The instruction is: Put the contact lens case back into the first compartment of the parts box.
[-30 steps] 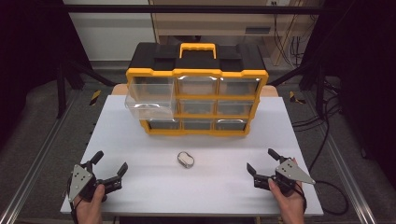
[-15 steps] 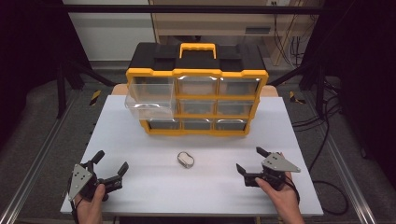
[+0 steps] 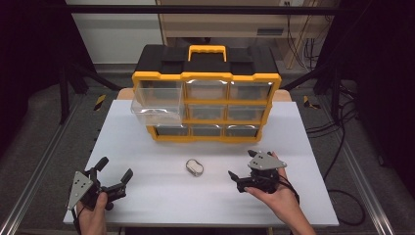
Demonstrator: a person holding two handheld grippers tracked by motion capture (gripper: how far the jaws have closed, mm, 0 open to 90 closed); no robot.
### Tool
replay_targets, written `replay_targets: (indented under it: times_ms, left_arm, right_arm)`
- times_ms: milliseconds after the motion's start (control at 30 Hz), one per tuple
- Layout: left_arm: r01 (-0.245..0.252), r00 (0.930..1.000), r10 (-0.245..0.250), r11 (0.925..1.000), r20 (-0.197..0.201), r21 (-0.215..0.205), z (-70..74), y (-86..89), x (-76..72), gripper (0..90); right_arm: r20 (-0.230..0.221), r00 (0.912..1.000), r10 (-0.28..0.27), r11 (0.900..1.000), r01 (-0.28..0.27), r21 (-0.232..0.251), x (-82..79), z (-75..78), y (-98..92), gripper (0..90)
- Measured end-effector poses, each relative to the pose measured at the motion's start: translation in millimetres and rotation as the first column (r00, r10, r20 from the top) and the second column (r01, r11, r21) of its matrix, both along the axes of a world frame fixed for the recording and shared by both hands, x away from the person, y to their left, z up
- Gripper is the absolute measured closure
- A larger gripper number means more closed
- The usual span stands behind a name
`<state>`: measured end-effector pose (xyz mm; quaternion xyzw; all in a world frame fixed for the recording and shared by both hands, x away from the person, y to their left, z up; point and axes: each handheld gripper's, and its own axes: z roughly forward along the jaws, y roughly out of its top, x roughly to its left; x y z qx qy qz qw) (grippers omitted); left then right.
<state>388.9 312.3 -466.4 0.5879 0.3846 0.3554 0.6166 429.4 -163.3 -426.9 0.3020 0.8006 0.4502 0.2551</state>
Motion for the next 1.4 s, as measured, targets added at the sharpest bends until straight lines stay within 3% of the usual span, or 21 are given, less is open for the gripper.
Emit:
replay_targets:
  times_ms: [233,267,733,1400]
  left_arm:
    - [-0.007,1.0,0.007,1.0,0.001,-0.002,0.2,1.7,-0.4,0.9]
    - [-0.007,1.0,0.007,1.0,0.001,-0.001,0.2,1.8,-0.4,0.9]
    - [-0.011,0.9999,0.011,0.9999,0.004,0.0,0.3,2.6,0.0,0.9]
    - [-0.022,0.9997,0.022,0.9997,0.01,-0.006,0.7,5.7,0.0,0.9]
  right_arm:
    - [-0.049,0.9983,0.031,0.998,-0.033,-0.048,9.7,2.9,20.9,9.5]
    - [-0.075,0.9966,0.034,0.997,-0.038,-0.06,12.9,2.7,26.9,9.5]
    - [-0.177,0.982,0.065,0.993,-0.081,-0.09,28.4,-0.7,60.1,8.8]
    - [-0.242,0.965,0.1,0.982,-0.136,-0.134,39.1,-6.5,89.6,8.7]
